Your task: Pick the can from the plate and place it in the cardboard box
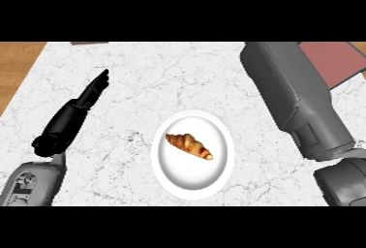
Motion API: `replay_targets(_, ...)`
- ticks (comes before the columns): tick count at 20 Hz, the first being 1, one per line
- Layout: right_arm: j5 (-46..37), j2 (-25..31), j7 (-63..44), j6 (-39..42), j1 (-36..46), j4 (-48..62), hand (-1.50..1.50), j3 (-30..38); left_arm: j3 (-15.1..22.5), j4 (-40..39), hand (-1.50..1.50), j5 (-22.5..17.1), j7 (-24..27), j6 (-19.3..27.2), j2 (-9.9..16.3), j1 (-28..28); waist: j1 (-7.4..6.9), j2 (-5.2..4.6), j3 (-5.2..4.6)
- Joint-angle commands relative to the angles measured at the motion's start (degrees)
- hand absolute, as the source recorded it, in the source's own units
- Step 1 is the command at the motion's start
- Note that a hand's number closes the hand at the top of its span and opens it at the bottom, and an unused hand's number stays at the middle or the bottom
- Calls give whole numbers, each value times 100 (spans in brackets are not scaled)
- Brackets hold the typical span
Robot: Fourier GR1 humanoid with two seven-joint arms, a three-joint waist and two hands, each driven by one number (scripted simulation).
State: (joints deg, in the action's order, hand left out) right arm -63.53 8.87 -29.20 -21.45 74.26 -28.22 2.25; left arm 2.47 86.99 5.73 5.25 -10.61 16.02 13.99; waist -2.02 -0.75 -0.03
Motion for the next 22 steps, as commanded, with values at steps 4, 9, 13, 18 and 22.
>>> replay_targets(4, 85, 794, -156, -705, 155, 602, 150, 573, -175, -13, 0, -65, -92, -55, 66, 179, -44, -33, 3)
replay_targets(9, 10, 1498, 189, -283, 199, 1090, 150, 606, -252, -163, 0, -169, 44, -246, 124, 126, -30, -29, 1)
replay_targets(13, 107, 1737, 385, 416, 160, 1610, 150, 692, -33, -93, 0, 23, -75, -110, -68, 189, -85, -58, 4)
replay_targets(18, 550, 2246, 834, 1616, 56, 2025, 150, 1074, -52, 103, 0, 4, -40, -141, -36, -26, -95, -45, 8)
replay_targets(22, 590, 2357, 1432, 1818, -438, 2182, 150, 1092, -78, 118, 0, 27, -105, -137, -34, 23, -91, -54, 14)
